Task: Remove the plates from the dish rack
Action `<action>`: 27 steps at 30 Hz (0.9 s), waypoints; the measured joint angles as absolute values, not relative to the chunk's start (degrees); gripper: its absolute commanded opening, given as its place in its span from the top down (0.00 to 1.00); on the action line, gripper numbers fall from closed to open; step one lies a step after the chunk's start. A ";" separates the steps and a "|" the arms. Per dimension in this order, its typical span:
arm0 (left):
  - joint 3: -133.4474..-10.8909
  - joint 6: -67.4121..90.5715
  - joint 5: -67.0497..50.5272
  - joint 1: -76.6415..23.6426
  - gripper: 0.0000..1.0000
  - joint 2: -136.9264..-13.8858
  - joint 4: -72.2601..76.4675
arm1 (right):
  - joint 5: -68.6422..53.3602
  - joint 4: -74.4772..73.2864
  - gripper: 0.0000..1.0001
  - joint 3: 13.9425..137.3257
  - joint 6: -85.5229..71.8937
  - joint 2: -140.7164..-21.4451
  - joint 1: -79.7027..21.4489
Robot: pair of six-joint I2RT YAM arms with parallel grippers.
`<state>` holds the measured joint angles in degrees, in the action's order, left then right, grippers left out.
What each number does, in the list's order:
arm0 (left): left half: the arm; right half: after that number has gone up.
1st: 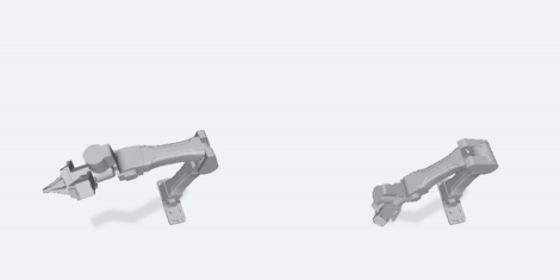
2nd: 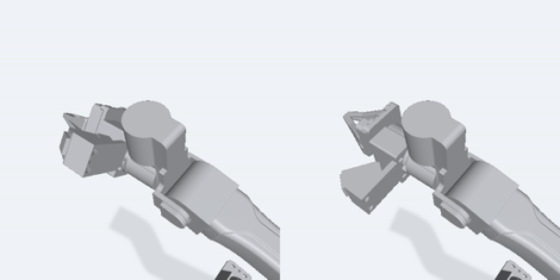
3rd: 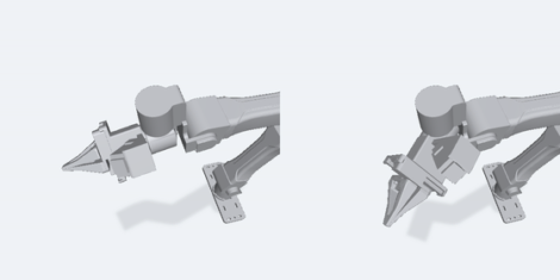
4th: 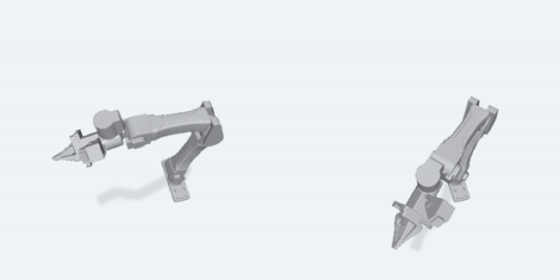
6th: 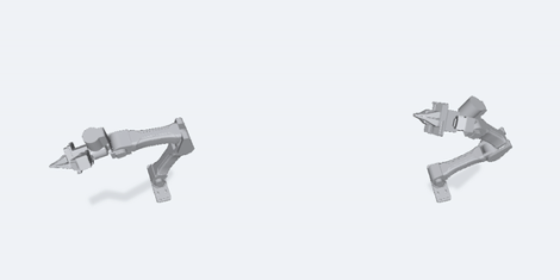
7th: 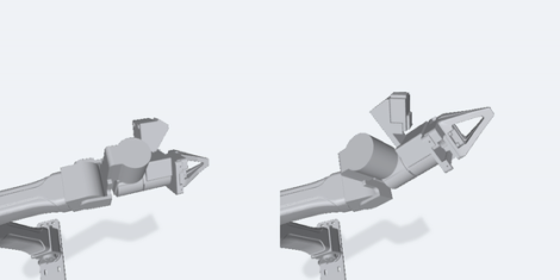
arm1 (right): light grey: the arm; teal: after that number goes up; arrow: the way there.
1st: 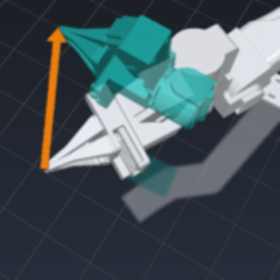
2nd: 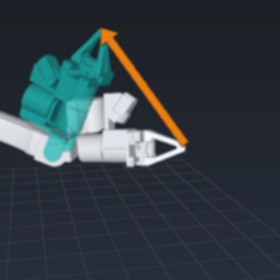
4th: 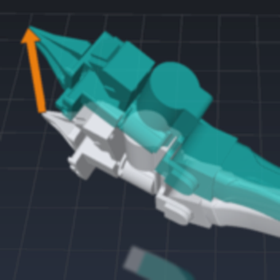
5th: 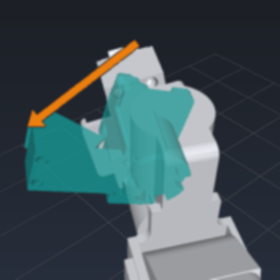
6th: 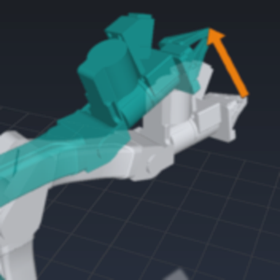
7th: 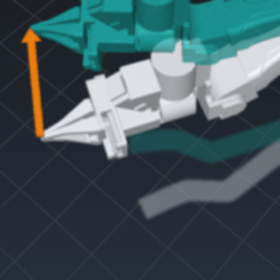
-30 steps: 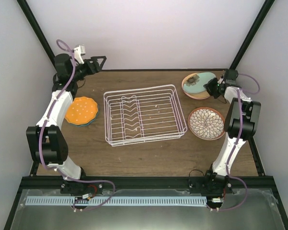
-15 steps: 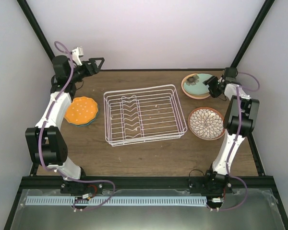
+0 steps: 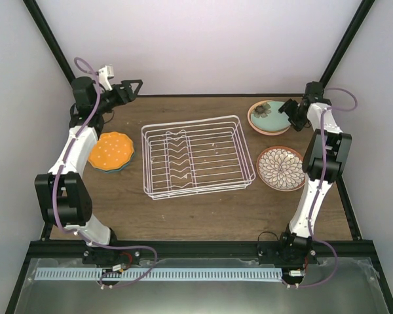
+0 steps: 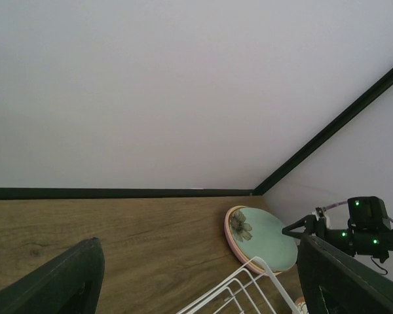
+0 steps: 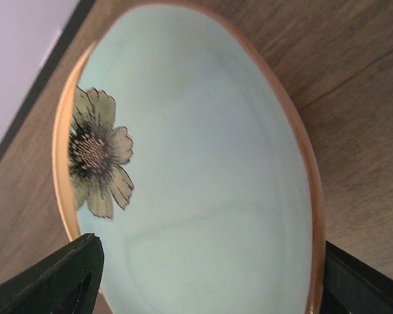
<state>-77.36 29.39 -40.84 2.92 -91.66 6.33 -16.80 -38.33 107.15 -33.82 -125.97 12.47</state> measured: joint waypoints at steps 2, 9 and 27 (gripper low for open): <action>-77.21 29.34 -40.86 2.92 0.18 -91.64 6.33 | -16.19 -39.90 0.13 107.24 -33.04 -125.99 12.19; -75.70 28.60 -41.25 2.92 0.18 -91.11 6.24 | -13.39 -45.30 0.00 110.26 -30.15 -128.70 11.16; -75.33 20.36 -37.30 2.92 0.16 -90.02 -1.87 | -12.67 -49.58 0.00 110.98 -26.57 -124.90 9.61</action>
